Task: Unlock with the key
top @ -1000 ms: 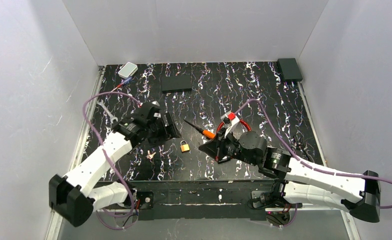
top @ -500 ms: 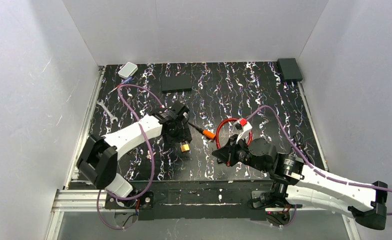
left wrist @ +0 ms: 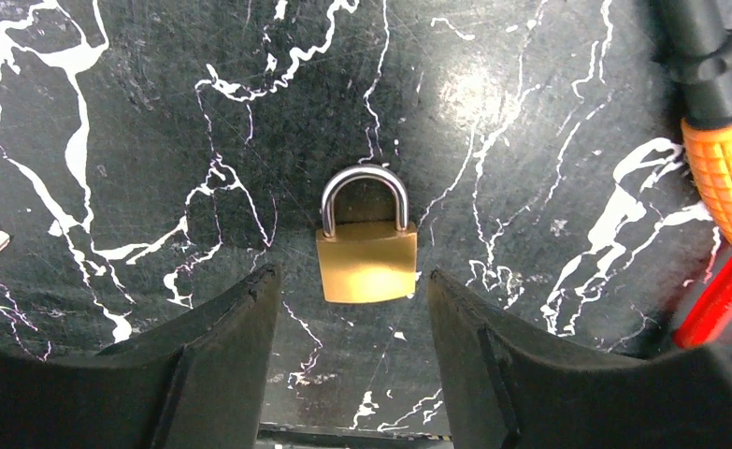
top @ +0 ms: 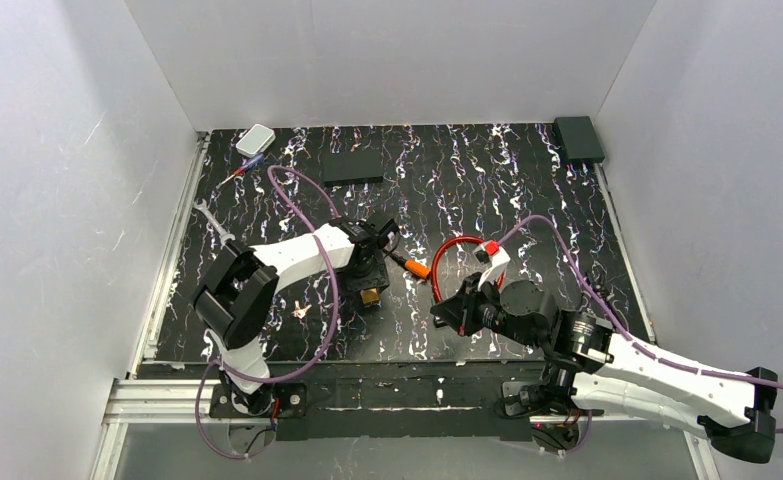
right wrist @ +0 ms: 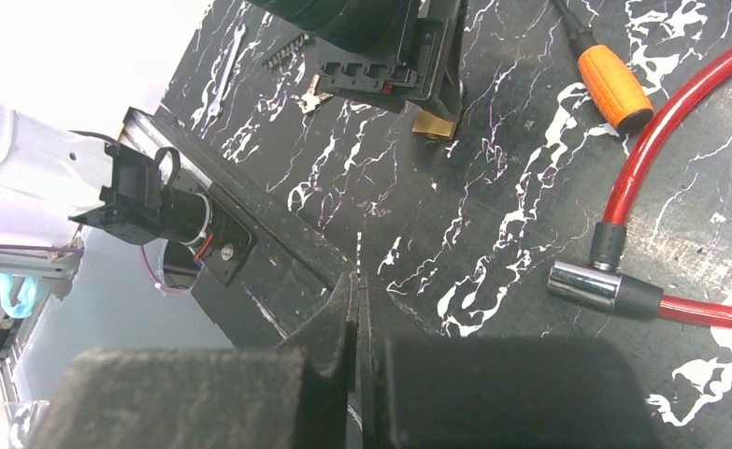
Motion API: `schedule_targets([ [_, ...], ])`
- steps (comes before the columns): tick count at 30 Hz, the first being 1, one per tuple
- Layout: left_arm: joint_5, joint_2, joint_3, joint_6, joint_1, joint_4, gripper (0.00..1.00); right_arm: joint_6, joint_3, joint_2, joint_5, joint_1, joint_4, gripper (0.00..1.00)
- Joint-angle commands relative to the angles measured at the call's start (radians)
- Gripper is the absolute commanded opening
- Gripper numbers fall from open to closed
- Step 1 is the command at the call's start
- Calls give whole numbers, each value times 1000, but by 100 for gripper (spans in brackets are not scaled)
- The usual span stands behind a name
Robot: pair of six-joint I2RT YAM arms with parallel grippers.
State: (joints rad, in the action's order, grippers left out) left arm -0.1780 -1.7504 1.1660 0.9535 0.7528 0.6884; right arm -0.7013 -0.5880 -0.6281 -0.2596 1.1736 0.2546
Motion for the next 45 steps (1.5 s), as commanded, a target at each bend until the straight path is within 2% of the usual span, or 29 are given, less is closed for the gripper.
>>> schedule_targets([
  [1,-51,-21,36,-4,5,27,55,-18,13,17,-5,3,-8,1],
  [22,-50,-89,21,-26,19,-45,46,-32,18,10,9,3,-17,1],
  [24,-42,-84,9,-28,19,-70,41,-34,19,9,9,3,-17,1],
  [26,-33,-73,-5,-38,19,-102,7,-36,18,7,11,3,-17,1],
  [27,-24,-68,-11,-44,19,-116,0,-38,18,5,12,3,-16,1],
  [37,-1,65,-81,-5,19,-133,0,-55,23,-56,50,3,-46,1],
  [45,42,245,-124,28,19,-127,0,-104,50,-152,143,3,-197,1],
])
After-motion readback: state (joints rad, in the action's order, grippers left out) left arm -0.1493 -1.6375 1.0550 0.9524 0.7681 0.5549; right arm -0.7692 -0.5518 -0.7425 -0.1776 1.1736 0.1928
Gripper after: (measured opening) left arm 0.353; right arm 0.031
